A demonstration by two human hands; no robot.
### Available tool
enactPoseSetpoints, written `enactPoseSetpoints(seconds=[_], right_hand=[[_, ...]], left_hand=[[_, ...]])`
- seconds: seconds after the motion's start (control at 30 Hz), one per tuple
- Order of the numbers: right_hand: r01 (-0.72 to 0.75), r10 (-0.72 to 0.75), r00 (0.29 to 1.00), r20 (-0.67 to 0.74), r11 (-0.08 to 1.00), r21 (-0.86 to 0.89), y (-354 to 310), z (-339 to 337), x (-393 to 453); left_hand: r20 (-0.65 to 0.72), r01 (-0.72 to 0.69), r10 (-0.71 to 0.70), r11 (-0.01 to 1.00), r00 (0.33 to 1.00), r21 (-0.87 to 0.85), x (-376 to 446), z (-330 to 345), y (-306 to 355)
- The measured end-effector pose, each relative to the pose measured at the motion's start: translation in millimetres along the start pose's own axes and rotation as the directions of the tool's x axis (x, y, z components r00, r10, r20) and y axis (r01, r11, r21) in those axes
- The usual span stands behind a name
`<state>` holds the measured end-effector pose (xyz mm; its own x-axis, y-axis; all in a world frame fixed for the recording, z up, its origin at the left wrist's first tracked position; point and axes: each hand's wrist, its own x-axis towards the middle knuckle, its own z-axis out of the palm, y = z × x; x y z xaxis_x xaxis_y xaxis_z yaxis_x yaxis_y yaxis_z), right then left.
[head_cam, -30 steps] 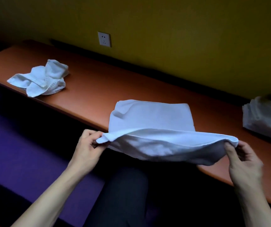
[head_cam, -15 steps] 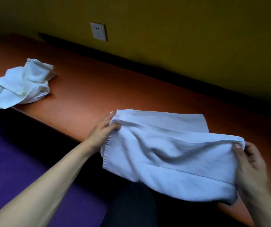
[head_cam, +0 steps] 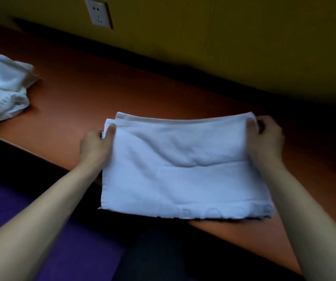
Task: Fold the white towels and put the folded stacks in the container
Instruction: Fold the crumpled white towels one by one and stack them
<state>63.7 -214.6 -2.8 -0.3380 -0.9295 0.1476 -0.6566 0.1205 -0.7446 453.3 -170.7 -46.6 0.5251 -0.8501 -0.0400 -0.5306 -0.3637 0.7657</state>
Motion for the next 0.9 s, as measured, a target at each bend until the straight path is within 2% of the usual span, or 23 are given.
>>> enactPoseSetpoints(seconds=[0.07, 0.1, 0.17, 0.23, 0.27, 0.37, 0.47, 0.57, 0.73, 0.9], right_hand=[[-0.088, 0.099, 0.99, 0.098, 0.99, -0.108, 20, 25, -11], [-0.105, 0.124, 0.985, 0.118, 0.982, -0.159, 26, 28, -18], [-0.091, 0.113, 0.991, 0.075, 0.965, -0.247, 34, 25, -35], [-0.092, 0.103, 0.994, 0.026, 0.957, -0.276, 39, 18, -53], [-0.101, 0.111, 0.994, 0.015, 0.951, -0.292, 41, 16, -62], [-0.189, 0.221, 0.974, 0.045, 0.911, -0.365, 46, 6, -76], [-0.291, 0.363, 0.923, 0.124, 0.873, -0.391, 51, -6, -81], [-0.364, 0.406, 0.887, 0.219, 0.908, -0.208, 63, -16, -87], [-0.456, 0.45, 0.883, 0.131, 0.89, 0.017, 93, -43, -104], [-0.523, 0.525, 0.851, -0.005, 0.849, 0.076, 132, -98, -108]], left_hand=[[-0.031, 0.026, -0.024, 0.998, 0.999, 0.053, -2, 6, -14], [-0.055, -0.031, 0.036, 0.996, 0.998, 0.09, -8, 6, -14], [-0.065, -0.3, 0.32, 0.929, 0.945, 0.217, -34, 8, -8], [0.069, -0.542, 0.546, 0.793, 0.835, 0.279, -71, 14, 0], [0.172, -0.611, 0.588, 0.735, 0.79, 0.293, -90, 21, 0], [0.459, -0.676, 0.504, 0.621, 0.732, 0.396, -133, 44, -7], [0.516, -0.676, 0.442, 0.55, 0.734, 0.491, -139, 54, -9], [0.555, -0.702, 0.435, 0.505, 0.709, 0.502, -133, 55, -6], [0.665, -0.784, 0.43, 0.449, 0.61, 0.429, -132, 69, 20], [0.727, -0.868, 0.486, 0.368, 0.485, 0.333, -148, 124, 65]])
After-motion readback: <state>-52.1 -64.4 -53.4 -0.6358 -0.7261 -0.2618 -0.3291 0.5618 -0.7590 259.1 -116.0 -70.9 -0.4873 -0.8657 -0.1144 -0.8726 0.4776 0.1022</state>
